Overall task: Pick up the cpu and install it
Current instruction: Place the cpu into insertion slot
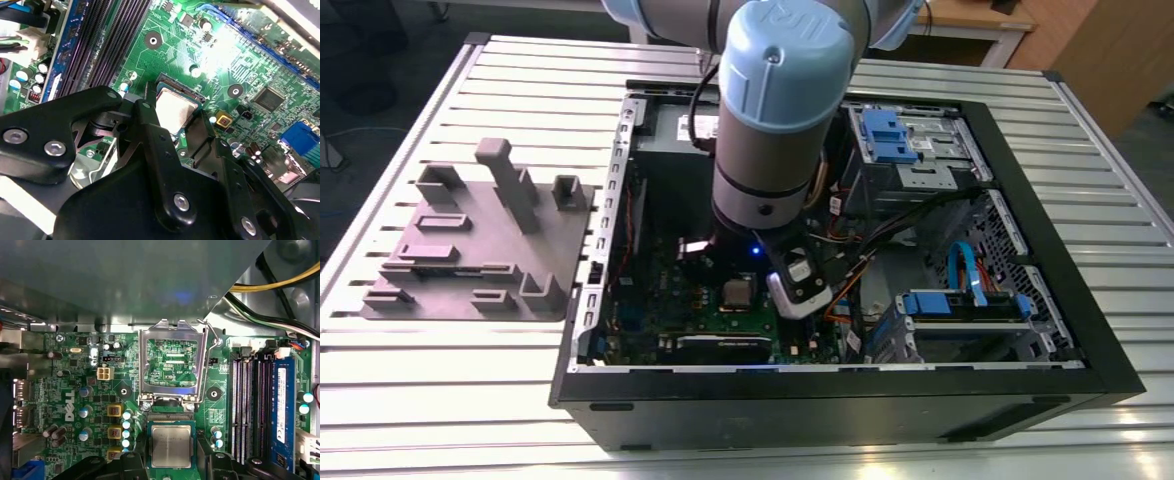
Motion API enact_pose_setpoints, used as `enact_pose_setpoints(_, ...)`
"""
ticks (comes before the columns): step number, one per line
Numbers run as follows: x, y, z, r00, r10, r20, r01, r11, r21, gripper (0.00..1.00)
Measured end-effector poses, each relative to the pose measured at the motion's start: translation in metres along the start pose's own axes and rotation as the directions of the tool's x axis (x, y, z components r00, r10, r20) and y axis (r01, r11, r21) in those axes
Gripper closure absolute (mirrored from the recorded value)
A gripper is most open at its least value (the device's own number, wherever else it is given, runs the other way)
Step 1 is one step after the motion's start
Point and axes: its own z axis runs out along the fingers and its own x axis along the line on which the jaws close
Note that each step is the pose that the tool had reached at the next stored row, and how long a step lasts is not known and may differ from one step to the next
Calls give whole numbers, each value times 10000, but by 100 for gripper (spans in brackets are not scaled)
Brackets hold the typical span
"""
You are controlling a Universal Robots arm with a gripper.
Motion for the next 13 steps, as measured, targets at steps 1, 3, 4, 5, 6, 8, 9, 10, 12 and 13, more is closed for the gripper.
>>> enact_pose_setpoints(1,2,0,2,10000,0,1,0,10000,-5,53)
enact_pose_setpoints(3,3,0,4,10000,0,1,0,10000,-15,53)
enact_pose_setpoints(4,4,0,5,10000,1,1,-1,10000,-18,53)
enact_pose_setpoints(5,6,0,7,10000,1,1,-1,10000,-21,53)
enact_pose_setpoints(6,8,0,12,10000,2,2,-2,10000,-23,53)
enact_pose_setpoints(8,8,0,26,10000,1,1,-1,10000,-21,53)
enact_pose_setpoints(9,8,-1,35,10000,1,1,-1,10000,-21,53)
enact_pose_setpoints(10,9,-1,43,10000,1,0,-1,10000,-19,53)
enact_pose_setpoints(12,9,-2,49,10000,1,-2,-1,10000,-14,53)
enact_pose_setpoints(13,9,-2,49,10000,1,-2,-1,10000,-15,53)
